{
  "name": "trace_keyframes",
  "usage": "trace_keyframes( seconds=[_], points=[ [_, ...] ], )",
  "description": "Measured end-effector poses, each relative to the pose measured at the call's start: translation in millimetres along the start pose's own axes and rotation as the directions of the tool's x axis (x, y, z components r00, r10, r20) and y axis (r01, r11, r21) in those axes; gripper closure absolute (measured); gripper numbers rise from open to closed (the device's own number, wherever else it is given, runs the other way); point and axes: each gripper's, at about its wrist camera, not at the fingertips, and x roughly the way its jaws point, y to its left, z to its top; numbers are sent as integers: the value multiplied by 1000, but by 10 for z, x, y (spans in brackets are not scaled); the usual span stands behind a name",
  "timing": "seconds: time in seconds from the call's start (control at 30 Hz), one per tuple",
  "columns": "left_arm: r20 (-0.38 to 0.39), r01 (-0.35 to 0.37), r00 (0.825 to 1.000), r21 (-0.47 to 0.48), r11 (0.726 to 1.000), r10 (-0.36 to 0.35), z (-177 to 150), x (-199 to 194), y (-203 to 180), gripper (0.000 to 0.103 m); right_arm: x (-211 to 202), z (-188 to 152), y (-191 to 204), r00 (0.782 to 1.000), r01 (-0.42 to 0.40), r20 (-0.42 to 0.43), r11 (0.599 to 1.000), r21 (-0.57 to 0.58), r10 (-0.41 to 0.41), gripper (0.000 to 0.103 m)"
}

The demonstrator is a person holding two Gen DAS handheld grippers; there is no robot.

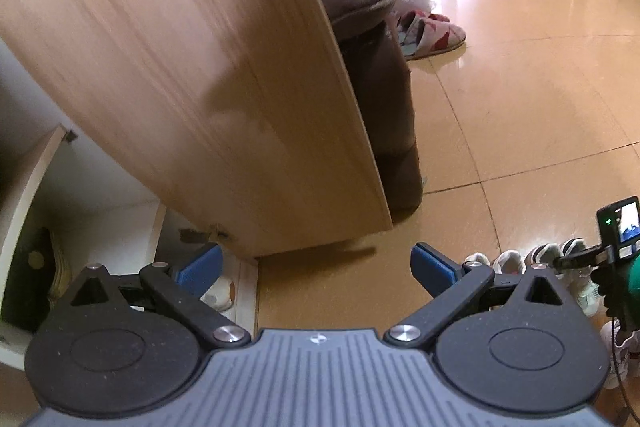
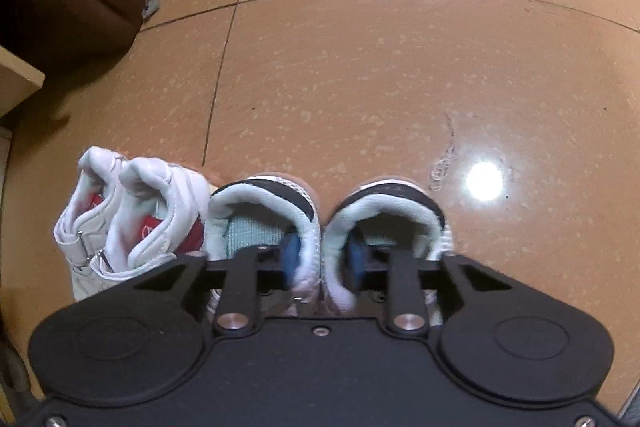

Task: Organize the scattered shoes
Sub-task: 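Grasp the white sneakers with black THXY heel tabs in the right tool, then carry the THXY sneaker pair with the right tool into the cabinet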

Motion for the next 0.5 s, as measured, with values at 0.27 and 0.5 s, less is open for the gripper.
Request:
trace_keyframes(
  seconds=[0.27,0.5],
  points=[
    [-27,26,999,-22,999,-27,-146,37,-180,2,-353,-40,-112,996,-48,76,998,48,45,88],
    [-23,54,998,-16,998,-55,-236,-52,-224,2,-908,110,131,974,-117,191,992,-47,124,88]
  ],
)
